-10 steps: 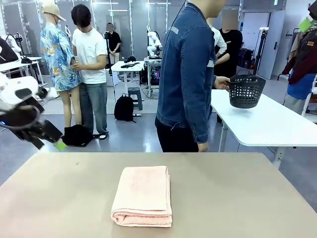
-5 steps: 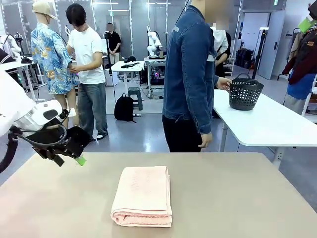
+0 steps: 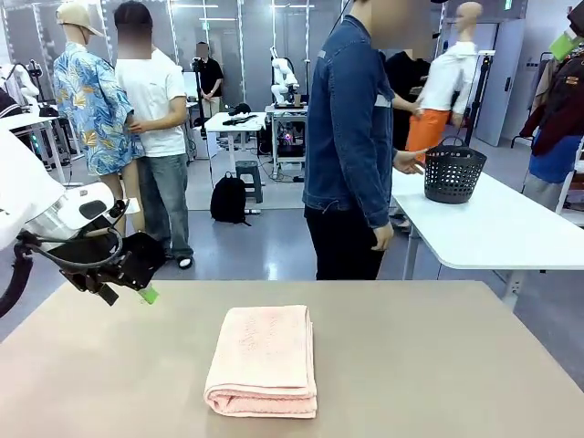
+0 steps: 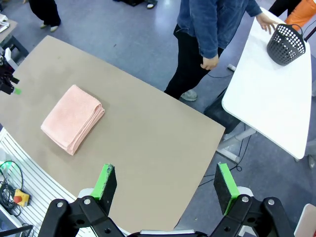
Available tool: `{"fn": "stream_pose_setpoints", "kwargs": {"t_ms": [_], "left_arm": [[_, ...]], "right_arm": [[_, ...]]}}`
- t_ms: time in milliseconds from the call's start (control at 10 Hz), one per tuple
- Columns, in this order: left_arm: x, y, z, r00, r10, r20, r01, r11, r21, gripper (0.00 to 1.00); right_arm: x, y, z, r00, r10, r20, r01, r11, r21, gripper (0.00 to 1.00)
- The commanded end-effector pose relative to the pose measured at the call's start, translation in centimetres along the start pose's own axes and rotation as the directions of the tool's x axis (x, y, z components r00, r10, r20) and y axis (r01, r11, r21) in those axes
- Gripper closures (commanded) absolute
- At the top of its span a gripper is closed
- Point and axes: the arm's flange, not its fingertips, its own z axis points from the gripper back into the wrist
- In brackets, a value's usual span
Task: Fold the towel.
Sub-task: Pick up the 100 cm Hotel Towel and place it on the left side of the table.
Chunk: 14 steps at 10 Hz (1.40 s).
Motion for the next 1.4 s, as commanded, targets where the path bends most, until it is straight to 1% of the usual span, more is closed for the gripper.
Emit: {"fn": "stream_pose_setpoints", "kwargs": {"t_ms": [0, 100, 200, 300, 400, 500, 600, 900, 1100, 1300], "left_arm": [[0.0, 0.0, 0.0, 1.0, 0.0, 0.0, 0.0, 1.0, 0.0, 0.0], [0.0, 0.5, -0.3, 0.999, -0.005, 0.042, 0.009, 0.995, -0.101, 0.0], [0.2, 0.9, -1.4, 0.999, -0.009, 0.041, 0.015, 0.986, -0.164, 0.0], [0.5, 1.0, -2.7, 0.999, 0.016, 0.028, -0.011, 0.988, -0.155, 0.0], [0.6, 0.7, -3.8, 0.999, 0.018, 0.048, -0.008, 0.98, -0.197, 0.0], [0.8, 0.2, -5.2, 0.998, 0.043, 0.042, -0.034, 0.977, -0.21, 0.0], [0.8, -0.4, -7.1, 0.998, 0.067, 0.017, -0.062, 0.976, -0.207, 0.0], [0.8, -2.4, -13.2, 0.994, 0.109, 0.017, -0.103, 0.97, -0.219, 0.0], [0.7, -3.2, -16.6, 0.99, 0.138, 0.006, -0.132, 0.959, -0.251, 0.0], [0.7, -3.8, -19.1, 0.985, 0.172, 0.003, -0.163, 0.938, -0.307, 0.0]], "right_arm": [[-0.1, 0.0, 0.1, 1.0, 0.003, -0.006, -0.003, 1.0, -0.003, 0.0], [-0.1, 0.0, 0.1, 1.0, 0.003, -0.006, -0.003, 1.0, -0.003, 0.0], [-0.1, 0.0, 0.1, 1.0, 0.003, -0.006, -0.003, 1.0, -0.003, 0.0], [-0.1, 0.0, 0.1, 1.0, 0.003, -0.006, -0.003, 1.0, -0.003, 0.0], [-0.1, 0.0, 0.1, 1.0, 0.003, -0.006, -0.003, 1.0, -0.003, 0.0], [-0.1, 0.0, 0.1, 1.0, 0.003, -0.006, -0.003, 1.0, -0.003, 0.0], [-0.1, 0.0, 0.1, 1.0, 0.003, -0.006, -0.003, 1.0, -0.003, 0.0], [-0.1, 0.0, 0.1, 1.0, 0.003, -0.006, -0.003, 1.0, -0.003, 0.0], [-0.1, 0.0, 0.1, 1.0, 0.003, -0.006, -0.003, 1.0, -0.003, 0.0], [-0.1, 0.0, 0.1, 1.0, 0.003, -0.006, -0.003, 1.0, -0.003, 0.0]]}}
